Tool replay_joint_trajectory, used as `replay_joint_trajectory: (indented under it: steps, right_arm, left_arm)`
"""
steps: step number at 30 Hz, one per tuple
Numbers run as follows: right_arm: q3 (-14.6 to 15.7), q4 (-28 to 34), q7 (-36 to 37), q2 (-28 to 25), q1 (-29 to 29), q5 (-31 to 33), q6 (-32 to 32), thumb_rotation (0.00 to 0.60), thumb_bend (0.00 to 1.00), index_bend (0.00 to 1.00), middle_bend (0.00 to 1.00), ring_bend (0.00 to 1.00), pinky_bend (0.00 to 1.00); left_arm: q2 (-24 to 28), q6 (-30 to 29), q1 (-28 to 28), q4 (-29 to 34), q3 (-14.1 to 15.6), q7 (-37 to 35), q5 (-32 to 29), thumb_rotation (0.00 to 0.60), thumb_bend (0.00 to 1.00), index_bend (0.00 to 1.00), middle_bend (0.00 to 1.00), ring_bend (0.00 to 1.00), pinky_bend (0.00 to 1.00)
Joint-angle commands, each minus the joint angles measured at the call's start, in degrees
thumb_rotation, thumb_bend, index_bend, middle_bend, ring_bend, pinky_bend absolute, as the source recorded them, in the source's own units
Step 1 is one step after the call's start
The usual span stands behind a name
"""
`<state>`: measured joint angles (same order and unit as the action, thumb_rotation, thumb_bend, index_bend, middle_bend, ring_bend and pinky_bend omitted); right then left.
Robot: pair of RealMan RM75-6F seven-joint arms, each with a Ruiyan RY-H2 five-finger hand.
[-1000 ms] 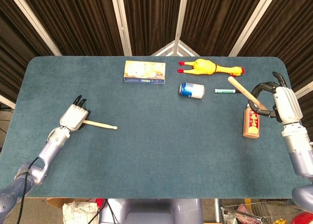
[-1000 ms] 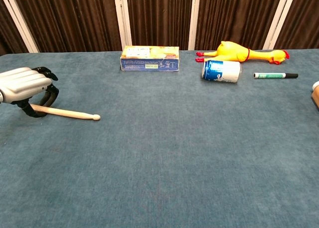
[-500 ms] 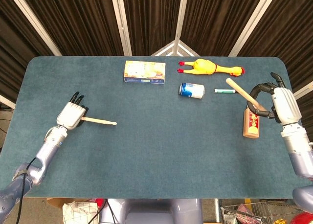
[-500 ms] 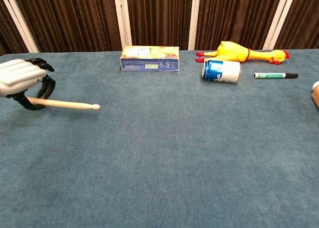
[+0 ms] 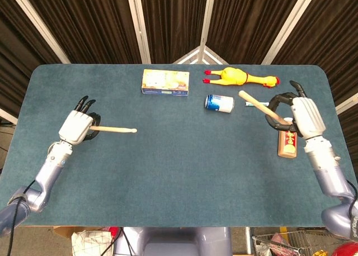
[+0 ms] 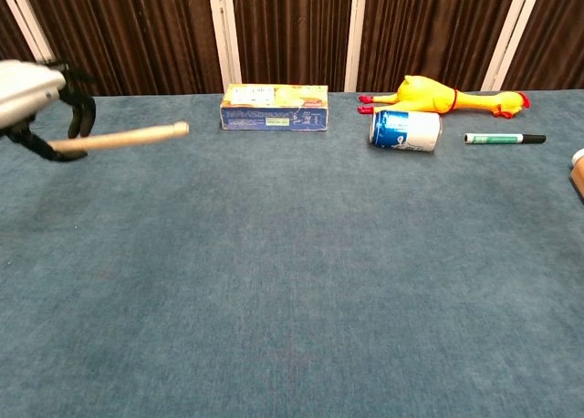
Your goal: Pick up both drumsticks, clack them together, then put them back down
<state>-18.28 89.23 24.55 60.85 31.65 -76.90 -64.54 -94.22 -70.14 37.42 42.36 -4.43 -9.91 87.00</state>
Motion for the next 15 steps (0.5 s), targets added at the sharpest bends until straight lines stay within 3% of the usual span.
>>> replay_joint_trajectory:
  steps: [1,8,15]
  right_arm:
    - [-0.52,0.41,-2.5,1.53,2.11,0.53,1.65,0.6,0.43,0.69,0.61,0.39,0.05]
    - [-2.77,-0.46,-7.81,7.39,7.75,4.04,4.76,0.6,0.45,0.7,0.61,0.39,0.05]
    - [-5.43,-1.63,-14.33,13.59,15.11,10.94,10.22,0.6,0.45,0.7,0.61,0.4,0.05]
  left_arm:
    - [8.19,-3.69,-0.37,13.61,-3.37,1.38,-1.3,0.6,0.42,0.62,0.61,0.13,0.0]
    - [18.4,-5.57,-0.89,34.43,-6.66,8.79,-2.57,0.6,0.42,0.63,0.61,0.13,0.0]
    - [21.52,-6.35,-1.37,47.5,-8.27,12.5,-3.59,0.6,0.42,0.63,0.61,0.13,0.0]
